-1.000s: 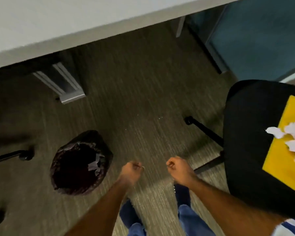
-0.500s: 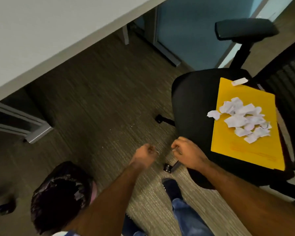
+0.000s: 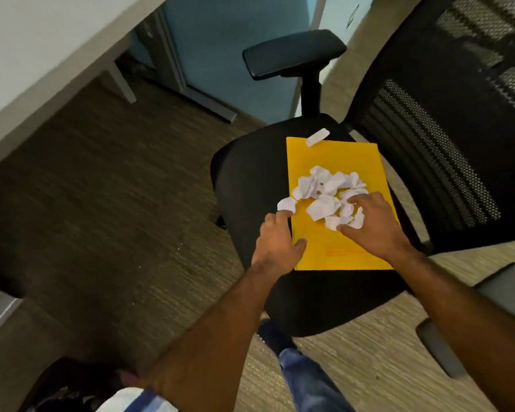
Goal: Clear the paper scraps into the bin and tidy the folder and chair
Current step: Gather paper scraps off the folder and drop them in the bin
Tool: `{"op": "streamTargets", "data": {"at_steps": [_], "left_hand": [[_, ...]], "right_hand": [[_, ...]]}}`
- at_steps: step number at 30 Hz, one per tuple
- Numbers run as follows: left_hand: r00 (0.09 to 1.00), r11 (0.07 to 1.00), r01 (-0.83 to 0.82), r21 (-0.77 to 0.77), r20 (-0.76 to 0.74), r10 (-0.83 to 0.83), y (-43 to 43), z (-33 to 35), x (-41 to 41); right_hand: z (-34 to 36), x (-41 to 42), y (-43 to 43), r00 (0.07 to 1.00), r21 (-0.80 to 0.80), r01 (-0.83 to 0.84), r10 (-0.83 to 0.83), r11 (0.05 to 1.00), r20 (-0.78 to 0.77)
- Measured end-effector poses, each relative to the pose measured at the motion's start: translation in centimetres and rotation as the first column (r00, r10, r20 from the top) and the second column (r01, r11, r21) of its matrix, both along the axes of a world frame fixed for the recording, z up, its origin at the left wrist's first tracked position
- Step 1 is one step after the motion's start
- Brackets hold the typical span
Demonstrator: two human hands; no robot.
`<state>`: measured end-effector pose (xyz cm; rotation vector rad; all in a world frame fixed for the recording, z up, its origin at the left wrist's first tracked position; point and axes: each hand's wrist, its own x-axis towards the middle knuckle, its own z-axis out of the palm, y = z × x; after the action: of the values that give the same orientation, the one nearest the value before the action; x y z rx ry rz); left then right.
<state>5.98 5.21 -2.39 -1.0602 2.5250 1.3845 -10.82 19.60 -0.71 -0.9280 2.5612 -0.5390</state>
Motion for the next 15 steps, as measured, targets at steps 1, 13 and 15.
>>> {"op": "streamTargets", "data": {"at_steps": [1,13,15], "left_hand": [[0.999,0.997,0.039,-0.071,0.019,-0.038,-0.1,-0.1,-0.8],[0.910,0.932,0.330,-0.152,0.313,-0.272,-5.3,-2.0,-8.6],[0.911,0.931,0.340,-0.135,0.295,-0.290,-5.1,-2.6,-9.0]], "right_hand": [[-0.1,-0.5,0.2,1.000,0.003,0.003,-0.003,1.000,0.014],[-5.3,-1.3,-3.4,0.980,0.080,-0.199,0.198,0.977,0.014],[-5.7,-1.3,-3.8,0.975,0.104,-0.222,0.224,0.969,-0.003]]}}
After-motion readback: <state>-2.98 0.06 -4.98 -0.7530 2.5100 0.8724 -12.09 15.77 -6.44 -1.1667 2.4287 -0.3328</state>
